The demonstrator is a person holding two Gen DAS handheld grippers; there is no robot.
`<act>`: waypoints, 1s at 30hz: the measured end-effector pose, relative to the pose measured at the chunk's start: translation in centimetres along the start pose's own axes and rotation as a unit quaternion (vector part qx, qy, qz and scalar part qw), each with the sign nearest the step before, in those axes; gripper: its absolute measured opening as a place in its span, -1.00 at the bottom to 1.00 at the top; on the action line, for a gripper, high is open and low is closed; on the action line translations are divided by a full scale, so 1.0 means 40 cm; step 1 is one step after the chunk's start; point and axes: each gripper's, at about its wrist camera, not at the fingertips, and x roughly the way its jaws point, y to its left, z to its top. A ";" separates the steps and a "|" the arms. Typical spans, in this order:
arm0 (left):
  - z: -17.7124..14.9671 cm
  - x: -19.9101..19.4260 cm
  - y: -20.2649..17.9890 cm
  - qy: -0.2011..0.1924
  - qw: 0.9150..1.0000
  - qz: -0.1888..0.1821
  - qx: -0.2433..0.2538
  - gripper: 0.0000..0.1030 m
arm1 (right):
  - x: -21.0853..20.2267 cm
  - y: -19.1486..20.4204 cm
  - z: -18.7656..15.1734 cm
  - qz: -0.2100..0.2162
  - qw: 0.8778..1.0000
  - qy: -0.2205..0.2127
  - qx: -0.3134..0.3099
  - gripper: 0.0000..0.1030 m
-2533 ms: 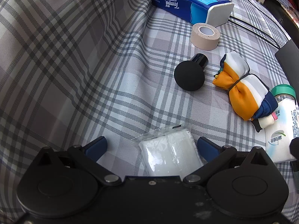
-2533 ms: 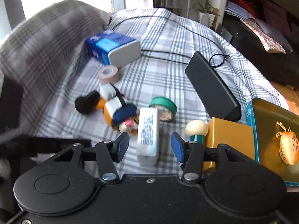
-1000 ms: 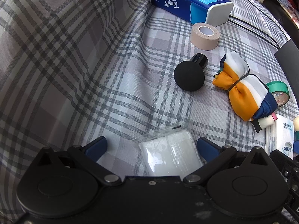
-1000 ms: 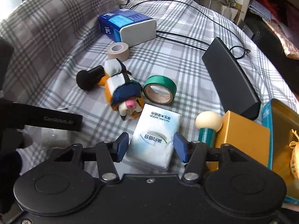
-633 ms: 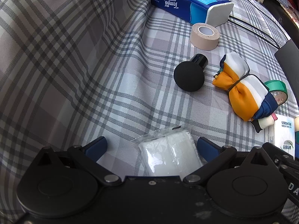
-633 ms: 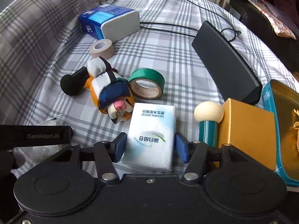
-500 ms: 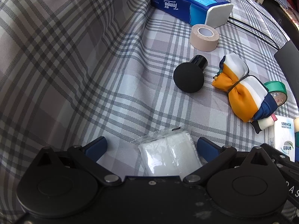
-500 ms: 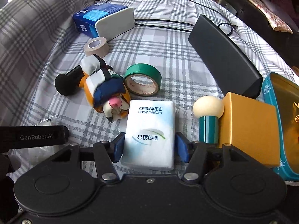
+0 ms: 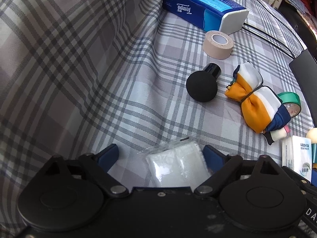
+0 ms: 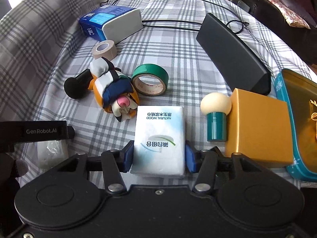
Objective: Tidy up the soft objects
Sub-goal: 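Grasp the cotton-pad pack with the left gripper while the right lifts the tissue pack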
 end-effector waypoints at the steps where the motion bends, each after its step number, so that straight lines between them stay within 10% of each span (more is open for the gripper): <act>1: 0.000 -0.004 0.000 0.002 1.000 -0.003 -0.001 0.61 | -0.007 -0.003 -0.002 0.001 1.000 -0.001 0.003 -0.02; 7: -0.014 -0.022 -0.024 0.005 1.000 -0.009 0.012 0.18 | -0.059 -0.030 -0.006 0.010 0.999 -0.016 0.026 -0.02; 30: -0.026 -0.173 -0.176 -0.005 0.997 -0.045 0.066 0.11 | -0.246 -0.199 0.023 0.003 0.985 -0.108 0.131 -0.02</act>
